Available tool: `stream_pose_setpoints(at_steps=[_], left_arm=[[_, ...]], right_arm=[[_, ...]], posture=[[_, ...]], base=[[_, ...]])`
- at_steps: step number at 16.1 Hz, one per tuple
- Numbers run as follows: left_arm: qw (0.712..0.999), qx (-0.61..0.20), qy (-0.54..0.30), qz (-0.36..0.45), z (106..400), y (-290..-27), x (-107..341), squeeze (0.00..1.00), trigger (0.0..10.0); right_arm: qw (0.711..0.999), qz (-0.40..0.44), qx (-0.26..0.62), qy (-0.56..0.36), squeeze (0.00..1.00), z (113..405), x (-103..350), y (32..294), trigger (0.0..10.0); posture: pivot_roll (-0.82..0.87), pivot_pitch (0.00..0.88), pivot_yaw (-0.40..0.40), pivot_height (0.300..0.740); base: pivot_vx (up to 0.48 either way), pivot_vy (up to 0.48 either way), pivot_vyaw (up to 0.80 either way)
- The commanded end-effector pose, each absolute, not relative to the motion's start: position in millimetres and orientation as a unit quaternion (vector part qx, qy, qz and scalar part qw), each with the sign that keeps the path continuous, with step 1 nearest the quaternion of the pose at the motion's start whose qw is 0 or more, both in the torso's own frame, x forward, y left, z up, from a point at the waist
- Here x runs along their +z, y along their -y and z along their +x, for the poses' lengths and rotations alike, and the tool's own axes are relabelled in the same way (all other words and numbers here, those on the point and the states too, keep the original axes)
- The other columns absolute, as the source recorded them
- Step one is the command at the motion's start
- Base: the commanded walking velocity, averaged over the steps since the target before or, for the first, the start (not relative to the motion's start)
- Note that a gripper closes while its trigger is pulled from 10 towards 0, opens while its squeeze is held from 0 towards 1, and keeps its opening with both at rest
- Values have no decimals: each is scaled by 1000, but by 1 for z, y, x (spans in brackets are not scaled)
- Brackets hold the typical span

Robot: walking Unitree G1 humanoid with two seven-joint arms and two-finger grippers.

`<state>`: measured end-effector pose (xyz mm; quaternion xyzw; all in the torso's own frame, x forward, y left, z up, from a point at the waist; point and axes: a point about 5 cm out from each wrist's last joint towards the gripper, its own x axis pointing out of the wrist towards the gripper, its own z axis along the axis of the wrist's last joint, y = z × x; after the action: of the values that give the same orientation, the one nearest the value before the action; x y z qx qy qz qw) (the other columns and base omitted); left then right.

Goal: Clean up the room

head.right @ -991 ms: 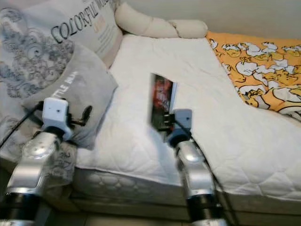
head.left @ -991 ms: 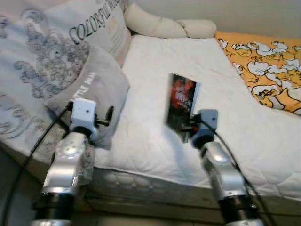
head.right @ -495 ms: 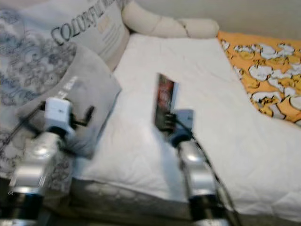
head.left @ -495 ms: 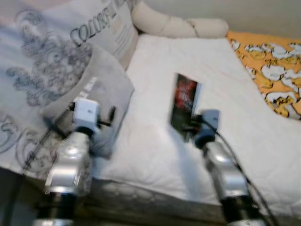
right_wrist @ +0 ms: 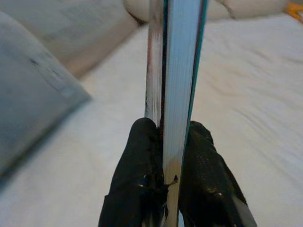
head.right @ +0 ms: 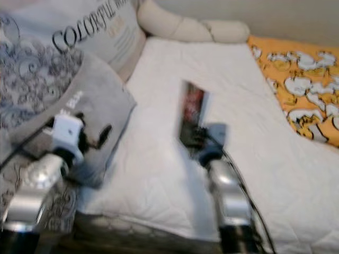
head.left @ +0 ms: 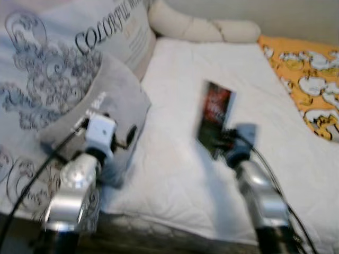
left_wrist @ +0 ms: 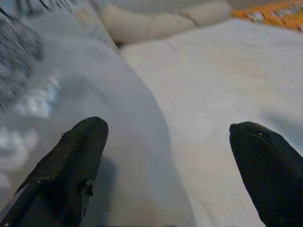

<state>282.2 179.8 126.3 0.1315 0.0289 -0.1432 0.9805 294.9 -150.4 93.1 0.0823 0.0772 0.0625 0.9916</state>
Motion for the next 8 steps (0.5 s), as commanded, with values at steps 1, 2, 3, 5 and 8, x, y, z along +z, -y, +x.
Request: stream_pose_setpoints(at_steps=[1, 2, 3, 5, 8], left_arm=[[976, -158, -36, 145, 279, -180, 126, 549, 10000], [968, -185, -47, 161, 276, -178, 123, 545, 10000], [961, -214, -60, 167, 275, -177, 122, 537, 10000], [946, -260, -80, 174, 272, -176, 125, 537, 10000], [921, -322, -112, 191, 268, -178, 122, 537, 10000]], right_arm=[[991, 97, 71, -64, 0, 298, 101, 150, 10000], [989, 101, 80, -74, 0, 305, 101, 151, 10000], [986, 95, 96, -97, 0, 315, 100, 149, 10000], [973, 127, 129, -141, 0, 333, 103, 144, 10000], [943, 185, 198, -194, 0, 352, 107, 129, 10000]], posture=[[68, 0, -36, 740], [79, 0, -40, 740], [81, 0, -33, 740], [73, 0, -13, 740], [65, 0, -1, 740]], base=[[0, 0, 0], [0, 0, 0], [0, 0, 0], [0, 0, 0], [0, 0, 0]])
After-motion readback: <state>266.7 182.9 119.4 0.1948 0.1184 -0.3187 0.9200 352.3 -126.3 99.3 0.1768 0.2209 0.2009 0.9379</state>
